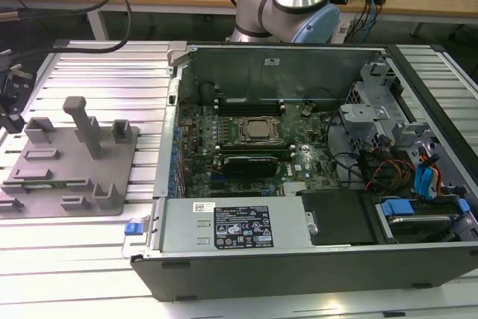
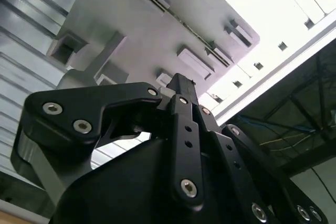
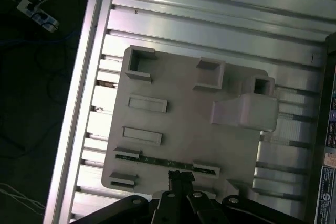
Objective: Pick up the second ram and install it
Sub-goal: 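Pick up the second ram and move it above second insertion slot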
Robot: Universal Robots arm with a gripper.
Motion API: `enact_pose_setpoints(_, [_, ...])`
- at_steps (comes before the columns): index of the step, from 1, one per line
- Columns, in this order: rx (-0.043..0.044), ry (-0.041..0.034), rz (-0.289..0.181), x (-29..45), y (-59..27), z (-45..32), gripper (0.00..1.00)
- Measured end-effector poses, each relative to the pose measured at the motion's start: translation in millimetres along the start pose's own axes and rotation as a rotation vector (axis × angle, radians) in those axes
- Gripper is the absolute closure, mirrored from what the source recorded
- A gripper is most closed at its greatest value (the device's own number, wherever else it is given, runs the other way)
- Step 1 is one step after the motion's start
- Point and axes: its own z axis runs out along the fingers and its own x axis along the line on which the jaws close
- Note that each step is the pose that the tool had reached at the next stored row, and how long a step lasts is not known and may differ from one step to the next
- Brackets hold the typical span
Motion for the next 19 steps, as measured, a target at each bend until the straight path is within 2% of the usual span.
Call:
enact_pose_setpoints(6, [-0.0017, 0.0067, -0.118, 0.0, 0.0, 0.0, 0.92])
enact_pose_setpoints(8, [-0.0026, 0.0098, -0.173, 0.0, 0.0, 0.1, 0.92])
enact_pose_setpoints(14, [-0.0035, 0.0137, -0.242, 0.0, 0.0, 0.1, 0.92])
enact_pose_setpoints(19, [-0.0051, 0.0195, -0.345, 0.0, 0.0, 0.1, 0.92])
